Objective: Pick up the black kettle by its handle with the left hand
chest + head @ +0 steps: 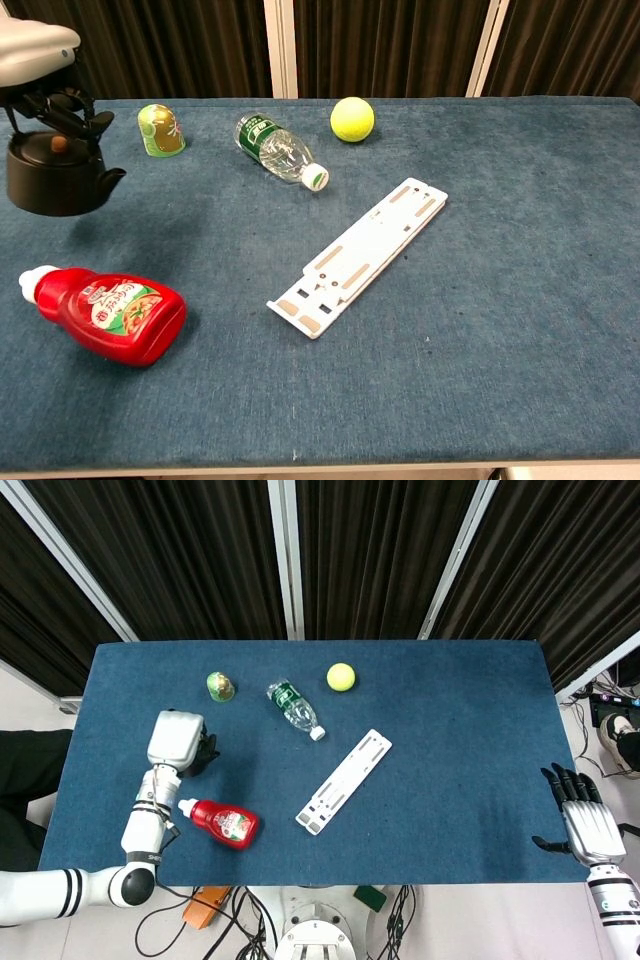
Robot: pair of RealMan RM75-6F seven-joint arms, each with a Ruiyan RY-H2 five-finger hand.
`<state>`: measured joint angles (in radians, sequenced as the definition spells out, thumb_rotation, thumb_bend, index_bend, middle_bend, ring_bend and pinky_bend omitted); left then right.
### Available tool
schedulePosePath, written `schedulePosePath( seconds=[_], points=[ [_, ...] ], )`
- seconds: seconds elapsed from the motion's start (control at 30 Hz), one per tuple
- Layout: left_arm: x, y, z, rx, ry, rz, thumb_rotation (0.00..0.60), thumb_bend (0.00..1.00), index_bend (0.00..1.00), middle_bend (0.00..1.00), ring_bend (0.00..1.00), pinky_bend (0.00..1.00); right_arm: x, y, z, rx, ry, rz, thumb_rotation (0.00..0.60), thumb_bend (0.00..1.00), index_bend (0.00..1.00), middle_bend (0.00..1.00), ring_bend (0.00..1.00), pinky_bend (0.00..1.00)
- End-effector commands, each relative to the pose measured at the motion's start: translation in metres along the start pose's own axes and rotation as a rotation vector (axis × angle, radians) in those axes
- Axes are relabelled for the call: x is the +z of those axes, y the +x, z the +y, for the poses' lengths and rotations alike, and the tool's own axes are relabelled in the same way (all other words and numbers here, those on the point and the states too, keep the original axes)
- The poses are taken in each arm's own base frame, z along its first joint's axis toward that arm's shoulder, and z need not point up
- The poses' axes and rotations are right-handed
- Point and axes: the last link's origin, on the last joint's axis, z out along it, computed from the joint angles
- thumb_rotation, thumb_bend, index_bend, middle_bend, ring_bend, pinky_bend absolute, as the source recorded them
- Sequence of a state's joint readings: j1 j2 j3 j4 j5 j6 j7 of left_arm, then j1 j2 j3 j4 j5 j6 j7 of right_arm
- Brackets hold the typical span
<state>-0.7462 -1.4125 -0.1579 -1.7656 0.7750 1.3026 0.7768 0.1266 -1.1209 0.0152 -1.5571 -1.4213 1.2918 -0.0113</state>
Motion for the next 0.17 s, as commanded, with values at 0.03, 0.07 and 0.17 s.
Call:
schedulePosePath(
  seconds=[0.03, 0.07, 0.17],
  points=[
    [-0.0001, 0.0008, -0.0006, 0.007, 0.004, 0.006, 0.495, 0.49, 1.00, 1.00, 1.00, 0.53, 0.0002, 0.0001, 0.0000, 0.000, 0.000, 0.000, 0.600, 0.15, 0.00, 0.00, 0.00, 0.00],
    [-0.0002, 0.0010, -0.0006, 0.007, 0.004, 0.007, 0.495, 0.49, 1.00, 1.00, 1.00, 0.53, 0.0003, 0.0000, 0.0000, 0.000, 0.000, 0.000, 0.600, 0.15, 0.00, 0.00, 0.00, 0.00],
    [-0.0004, 0.0017, -0.0007, 0.011, 0.005, 0.009, 0.495, 0.49, 1.00, 1.00, 1.00, 0.53, 0.0007, -0.0001, -0.0002, 0.000, 0.001, -0.001, 0.600, 0.15, 0.00, 0.00, 0.00, 0.00]
  ],
)
